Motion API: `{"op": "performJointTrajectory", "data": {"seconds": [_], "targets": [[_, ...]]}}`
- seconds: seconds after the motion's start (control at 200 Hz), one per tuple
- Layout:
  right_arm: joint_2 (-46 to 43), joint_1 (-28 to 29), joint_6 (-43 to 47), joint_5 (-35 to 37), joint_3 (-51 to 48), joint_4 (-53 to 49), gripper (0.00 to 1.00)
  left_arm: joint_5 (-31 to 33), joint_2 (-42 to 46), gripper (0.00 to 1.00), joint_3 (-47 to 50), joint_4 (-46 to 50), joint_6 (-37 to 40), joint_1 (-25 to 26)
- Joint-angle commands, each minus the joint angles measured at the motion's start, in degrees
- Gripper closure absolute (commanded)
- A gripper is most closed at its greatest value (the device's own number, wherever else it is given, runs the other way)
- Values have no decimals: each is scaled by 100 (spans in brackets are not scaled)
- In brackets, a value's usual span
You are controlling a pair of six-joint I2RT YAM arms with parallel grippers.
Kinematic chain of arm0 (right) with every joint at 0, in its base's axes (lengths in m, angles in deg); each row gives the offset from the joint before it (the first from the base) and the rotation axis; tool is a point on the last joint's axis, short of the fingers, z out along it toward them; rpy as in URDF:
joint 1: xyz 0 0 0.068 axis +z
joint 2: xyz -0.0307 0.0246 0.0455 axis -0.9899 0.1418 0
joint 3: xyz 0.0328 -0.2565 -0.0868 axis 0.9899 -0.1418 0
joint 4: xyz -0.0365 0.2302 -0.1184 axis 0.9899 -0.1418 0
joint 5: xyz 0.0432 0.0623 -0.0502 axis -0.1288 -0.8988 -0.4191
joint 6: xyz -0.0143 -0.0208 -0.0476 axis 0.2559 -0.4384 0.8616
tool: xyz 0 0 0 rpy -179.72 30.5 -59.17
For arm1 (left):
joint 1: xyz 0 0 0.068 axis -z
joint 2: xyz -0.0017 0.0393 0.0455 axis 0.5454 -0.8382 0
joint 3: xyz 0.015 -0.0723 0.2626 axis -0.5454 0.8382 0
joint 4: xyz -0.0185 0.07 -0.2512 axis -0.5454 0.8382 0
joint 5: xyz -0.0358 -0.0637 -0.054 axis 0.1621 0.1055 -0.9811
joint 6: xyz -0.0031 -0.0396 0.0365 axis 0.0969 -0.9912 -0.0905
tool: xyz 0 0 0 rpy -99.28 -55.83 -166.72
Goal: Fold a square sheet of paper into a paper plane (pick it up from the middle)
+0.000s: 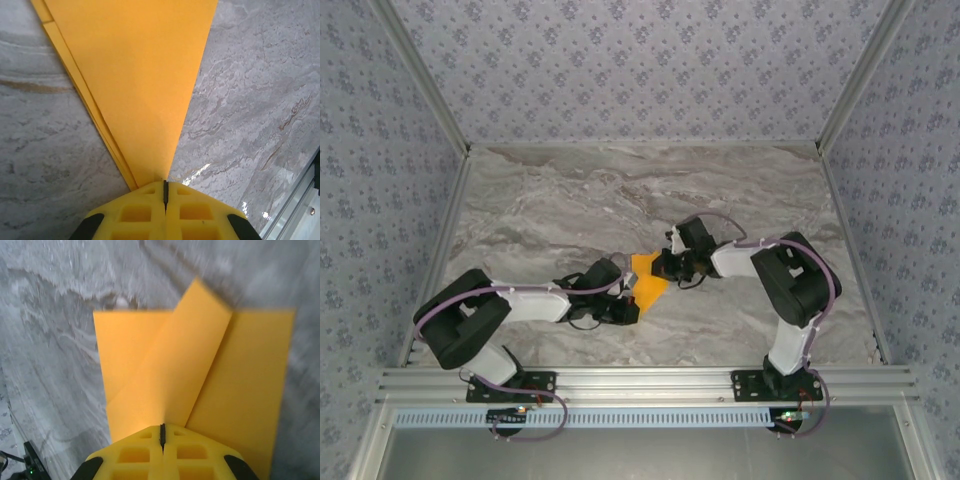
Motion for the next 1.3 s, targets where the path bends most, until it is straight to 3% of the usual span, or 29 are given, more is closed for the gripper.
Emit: {"op": "performJointTrajectory", "data": {"seconds": [0.0, 0.31, 0.435, 0.615, 0.735, 0.839, 1.154, 1.294], "targets": [[314, -370, 434, 396, 342, -455, 99, 90, 2, 100, 237, 787, -14, 45], [-264, -567, 641, 983, 894, -1522, 97, 262, 199, 98, -195, 1019, 170, 37], [-832, -407, 282, 1113, 609, -1543, 90, 396, 518, 77, -510, 1041, 110, -17], [-1456, -119, -581, 808, -206, -795, 62, 1035, 1195, 43, -600, 1098, -290, -332], [-1515, 118, -1101, 665, -561, -245, 53, 1390, 1576, 27, -454, 1245, -491, -702], [-1347, 350, -1335, 719, -582, -59, 52, 1392, 1668, 17, -381, 1393, -692, -1052], [-632, 634, -1507, 835, -346, 106, 56, 1102, 1580, 9, -308, 1489, -812, -1484], [-422, 675, -1478, 686, -292, 344, 63, 1094, 1572, 7, -291, 1514, -803, -1510]]}}
